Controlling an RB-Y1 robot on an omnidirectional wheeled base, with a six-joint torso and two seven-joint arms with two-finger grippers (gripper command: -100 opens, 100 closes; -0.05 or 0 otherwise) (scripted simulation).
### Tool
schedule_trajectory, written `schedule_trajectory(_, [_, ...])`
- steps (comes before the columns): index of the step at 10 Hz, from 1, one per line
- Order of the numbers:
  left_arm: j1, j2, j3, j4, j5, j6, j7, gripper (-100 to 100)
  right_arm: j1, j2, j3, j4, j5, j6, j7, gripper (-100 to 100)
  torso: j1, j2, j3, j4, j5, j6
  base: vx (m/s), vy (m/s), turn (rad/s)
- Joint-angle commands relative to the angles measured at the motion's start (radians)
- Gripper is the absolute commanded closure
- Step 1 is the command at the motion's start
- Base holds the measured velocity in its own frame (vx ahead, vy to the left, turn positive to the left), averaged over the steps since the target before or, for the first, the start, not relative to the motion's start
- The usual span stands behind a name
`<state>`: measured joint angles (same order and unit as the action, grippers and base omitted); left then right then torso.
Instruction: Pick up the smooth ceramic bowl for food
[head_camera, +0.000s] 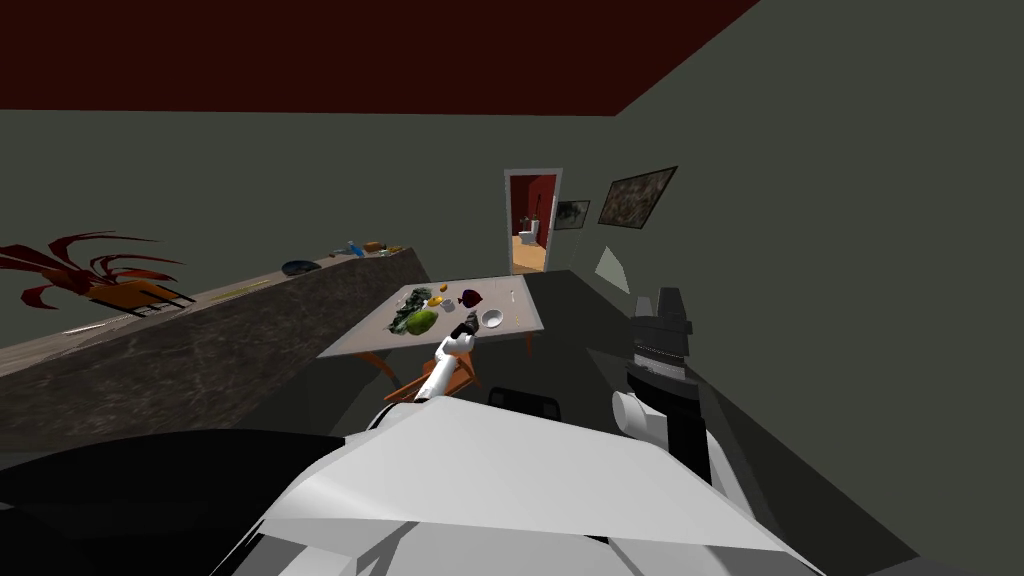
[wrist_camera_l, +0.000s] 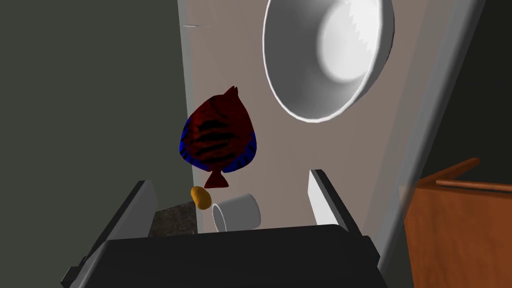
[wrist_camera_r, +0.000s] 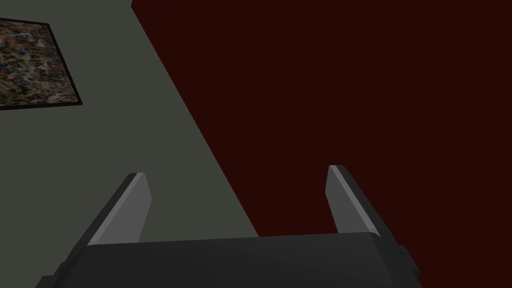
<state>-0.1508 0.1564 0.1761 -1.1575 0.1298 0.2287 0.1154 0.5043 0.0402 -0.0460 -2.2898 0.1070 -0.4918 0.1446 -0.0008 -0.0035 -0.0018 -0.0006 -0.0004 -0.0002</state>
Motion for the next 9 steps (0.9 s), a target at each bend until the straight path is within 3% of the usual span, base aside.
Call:
schedule_trajectory(1, [-0.021, 0.002, 0.001, 0.048, 0.002, 0.013, 0.002, -100, 0.0, 0.0, 0.0, 0.0, 0.0, 0.0, 0.0, 0, 0.0, 0.0, 0.0, 0.0, 0.0, 0.0, 0.052, -0.012, 0.025])
schedule_trajectory(2, [-0.052, 0.0, 0.002, 0.072, 0.003, 0.044, 0.003, -100, 0.0, 0.0, 0.0, 0.0, 0.0, 0.0, 0.0, 0, 0.0, 0.0, 0.0, 0.0, 0.0, 0.0, 0.069, -0.015, 0.042])
schedule_trajectory(5, [-0.083, -0.003, 0.004, 0.153, 0.004, 0.074, 0.004, -100, 0.0, 0.0, 0.0, 0.0, 0.0, 0.0, 0.0, 0, 0.0, -0.002, -0.001, 0.0, 0.0, 0.0, 0.066, -0.019, 0.03])
schedule_trajectory(7, [-0.137, -0.008, 0.006, 0.23, 0.005, 0.129, 0.006, -100, 0.0, 0.0, 0.0, 0.0, 0.0, 0.0, 0.0, 0, -0.001, -0.001, -0.001, 0.0, 0.0, 0.0, 0.081, -0.022, 0.045])
schedule_trajectory(9, [-0.162, -0.011, 0.007, 0.289, 0.006, 0.154, 0.007, -100, 0.0, 0.0, 0.0, 0.0, 0.0, 0.0, 0.0, 0, 0.0, -0.003, -0.002, -0.001, 0.0, 0.0, 0.086, -0.02, 0.031])
